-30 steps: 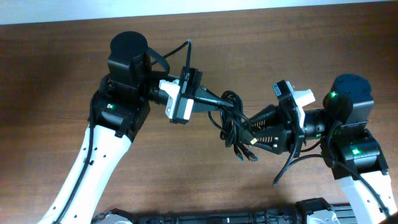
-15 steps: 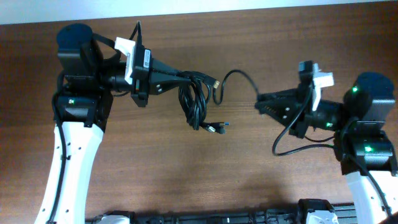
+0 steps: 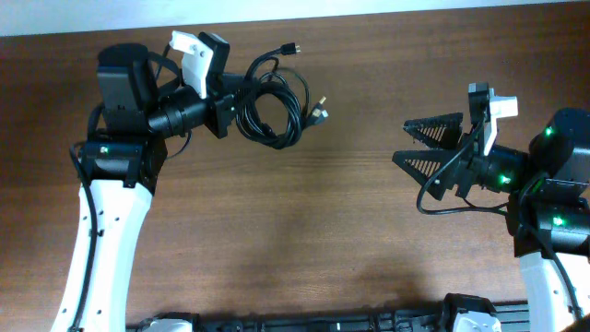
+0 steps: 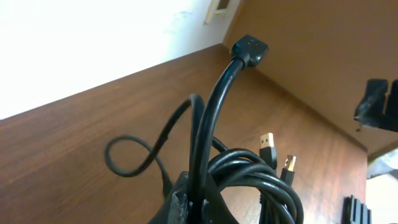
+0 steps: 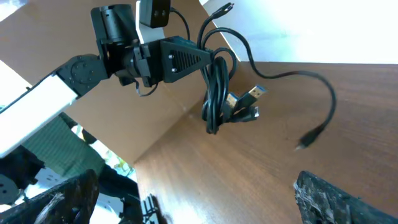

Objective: Untangle cables

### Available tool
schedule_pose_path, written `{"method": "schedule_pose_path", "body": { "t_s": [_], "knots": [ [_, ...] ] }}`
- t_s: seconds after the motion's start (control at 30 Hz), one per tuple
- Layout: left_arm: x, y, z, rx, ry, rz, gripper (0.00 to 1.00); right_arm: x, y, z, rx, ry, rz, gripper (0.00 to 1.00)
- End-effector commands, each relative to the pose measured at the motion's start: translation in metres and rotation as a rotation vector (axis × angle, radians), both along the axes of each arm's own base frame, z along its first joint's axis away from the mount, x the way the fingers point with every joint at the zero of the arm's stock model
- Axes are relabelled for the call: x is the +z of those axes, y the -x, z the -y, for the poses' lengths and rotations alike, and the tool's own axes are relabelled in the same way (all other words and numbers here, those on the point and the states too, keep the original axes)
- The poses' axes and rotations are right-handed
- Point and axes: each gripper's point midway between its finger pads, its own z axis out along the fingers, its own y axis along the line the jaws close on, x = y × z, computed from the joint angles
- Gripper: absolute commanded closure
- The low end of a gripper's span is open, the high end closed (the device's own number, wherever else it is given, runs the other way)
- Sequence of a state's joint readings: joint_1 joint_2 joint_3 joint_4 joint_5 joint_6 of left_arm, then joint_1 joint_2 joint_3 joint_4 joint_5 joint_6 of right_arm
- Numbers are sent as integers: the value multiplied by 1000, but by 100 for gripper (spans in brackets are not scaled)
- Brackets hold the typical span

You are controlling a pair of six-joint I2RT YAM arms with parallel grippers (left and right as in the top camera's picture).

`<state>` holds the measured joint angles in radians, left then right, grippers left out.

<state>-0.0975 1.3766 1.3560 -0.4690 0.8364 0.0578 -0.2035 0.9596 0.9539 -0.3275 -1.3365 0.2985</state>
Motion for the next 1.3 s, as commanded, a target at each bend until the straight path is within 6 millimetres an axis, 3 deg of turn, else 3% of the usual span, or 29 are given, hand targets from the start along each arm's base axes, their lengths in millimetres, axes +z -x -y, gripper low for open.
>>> {"method": "schedule_pose_path", "body": {
  "t_s": [0.0,0.13,0.33,0.53,0.87,1.03,1.13,1.27],
  "knots": [
    [8,-3,-4,42,35,-34,100,7,3,0,10,-26,-32,1],
    [14,1,14,37,113,-110,100,6,6,-1,20,-34,-53,1],
    [47,20,77,-81,174,1,100,2,3,0,2,-33,-77,1],
    [63,8,92,82,285,-63,100,-1,0,1,2,-36,-89,1],
    [67,40,143,23,308,-79,100,-1,-1,1,3,-36,-91,1],
    [65,55,168,-32,309,-80,100,-1,-1,1,3,-37,-91,39],
    [61,53,170,-20,303,-83,100,-1,-1,1,3,-36,-91,76],
    [60,43,164,41,297,-73,100,-1,-1,1,3,-36,-92,94]
  ]
}}
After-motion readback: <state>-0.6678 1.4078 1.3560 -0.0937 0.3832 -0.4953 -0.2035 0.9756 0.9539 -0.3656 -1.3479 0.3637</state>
